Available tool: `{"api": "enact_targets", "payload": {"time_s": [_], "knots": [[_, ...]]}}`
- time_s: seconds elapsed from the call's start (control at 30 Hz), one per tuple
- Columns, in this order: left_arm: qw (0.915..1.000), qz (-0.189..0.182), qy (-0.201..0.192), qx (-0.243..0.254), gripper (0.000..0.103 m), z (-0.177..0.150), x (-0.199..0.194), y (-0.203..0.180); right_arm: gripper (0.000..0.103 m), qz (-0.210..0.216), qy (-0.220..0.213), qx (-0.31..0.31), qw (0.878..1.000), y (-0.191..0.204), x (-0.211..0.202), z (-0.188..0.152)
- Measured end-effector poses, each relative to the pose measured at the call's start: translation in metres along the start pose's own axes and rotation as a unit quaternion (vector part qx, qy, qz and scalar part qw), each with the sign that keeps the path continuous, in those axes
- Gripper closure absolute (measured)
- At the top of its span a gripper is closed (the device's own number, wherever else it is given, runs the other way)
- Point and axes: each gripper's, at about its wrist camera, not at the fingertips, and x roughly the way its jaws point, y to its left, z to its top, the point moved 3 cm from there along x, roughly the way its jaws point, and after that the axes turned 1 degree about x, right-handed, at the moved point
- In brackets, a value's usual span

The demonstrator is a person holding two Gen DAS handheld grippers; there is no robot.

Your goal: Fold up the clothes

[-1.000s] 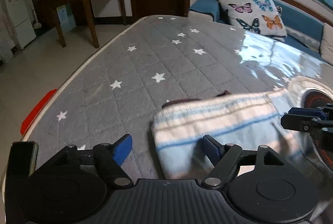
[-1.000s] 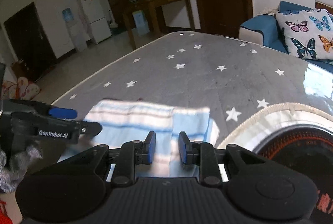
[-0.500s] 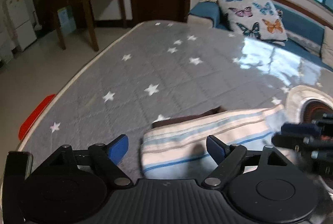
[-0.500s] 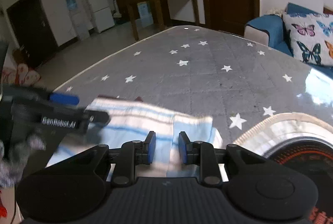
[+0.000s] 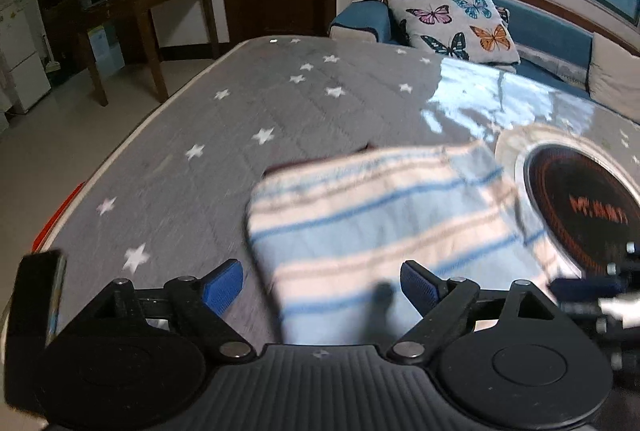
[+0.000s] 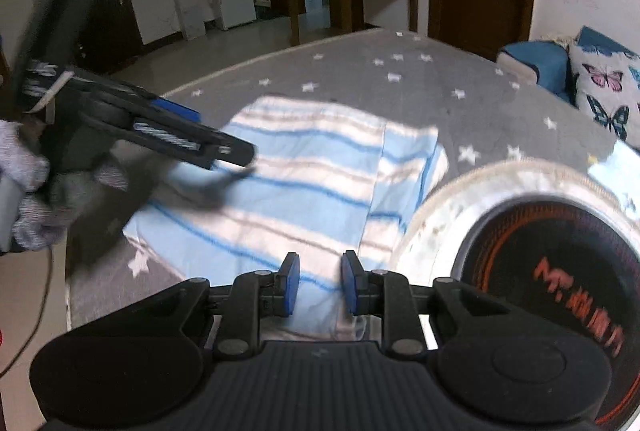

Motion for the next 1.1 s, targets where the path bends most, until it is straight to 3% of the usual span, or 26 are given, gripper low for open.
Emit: {"api": "enact_targets", "payload": {"time_s": [0.23,0.4,0.57,0.8,1.1], "knots": [[0.9999,0.007,0.0,-0.008,0.01,-0.037,-0.025,0.019,0.08,-0.009,-0.023,-0.011,1.0,0.015,-0.017,-0.004],[0.9999,0.003,0.014,-0.009,0.01,-0.066,-0.034,0.027,0.08,-0.011,-0.016,0.022,1.0,0.008,-0.012,-0.015],[0.9998,-0.006,0.002,0.019,0.008,-0.085,-0.05,0.022,0.08,-0.016,-0.026,0.026,0.999,0.008,-0.015,-0.011],[0.9987,0.023,-0.003,0.044,0.008,-0.085,-0.043,0.009,0.079,-0.018,-0.023,0.032,0.999,0.009,-0.009,-0.014],[0.9994,0.033,0.013,-0.004,0.007,-0.097,-0.042,0.035,0.079,-0.018,-0.022,0.025,0.999,0.008,-0.007,-0.016]]}}
